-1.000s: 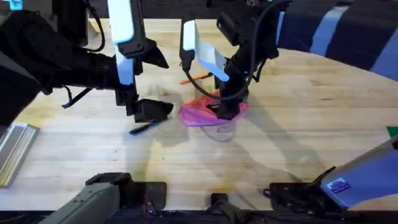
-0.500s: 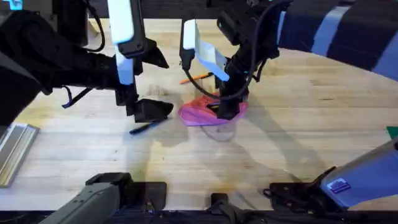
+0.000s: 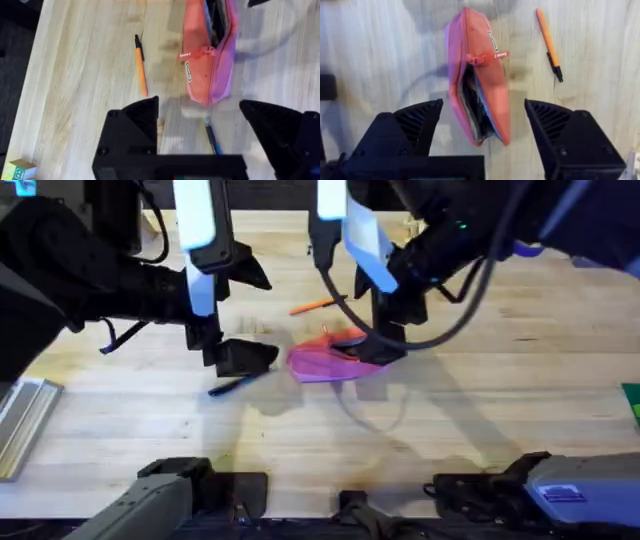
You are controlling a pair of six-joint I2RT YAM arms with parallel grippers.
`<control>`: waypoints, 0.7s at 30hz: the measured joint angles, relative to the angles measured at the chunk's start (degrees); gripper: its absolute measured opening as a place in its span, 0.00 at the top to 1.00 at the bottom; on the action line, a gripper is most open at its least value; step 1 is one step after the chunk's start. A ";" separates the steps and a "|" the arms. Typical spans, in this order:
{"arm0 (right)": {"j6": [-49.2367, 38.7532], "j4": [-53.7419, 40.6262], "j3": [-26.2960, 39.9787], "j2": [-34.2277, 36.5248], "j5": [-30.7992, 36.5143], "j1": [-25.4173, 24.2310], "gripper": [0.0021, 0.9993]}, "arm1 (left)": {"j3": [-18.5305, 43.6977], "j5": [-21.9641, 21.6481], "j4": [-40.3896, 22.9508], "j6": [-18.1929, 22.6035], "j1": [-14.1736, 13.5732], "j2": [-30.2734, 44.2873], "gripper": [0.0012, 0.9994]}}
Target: Unzip the bag, pick up the pens from the table one at a time and place them inside, then zip the bag closed.
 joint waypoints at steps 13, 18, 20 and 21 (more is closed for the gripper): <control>1.31 -5.27 0.00 -5.44 0.00 0.02 0.00 | 0.00 0.00 0.00 -0.01 0.00 0.00 0.01; 1.48 -5.35 0.00 -5.44 0.00 0.02 0.00 | 0.00 0.00 -0.02 -0.01 0.00 0.00 0.01; 1.49 -5.35 0.00 -5.44 0.00 0.02 0.00 | 0.00 0.00 0.00 -0.01 0.00 0.00 0.01; 1.49 -5.35 0.00 -5.44 0.00 0.02 0.00 | 0.00 0.00 0.00 -0.01 0.00 -0.02 0.01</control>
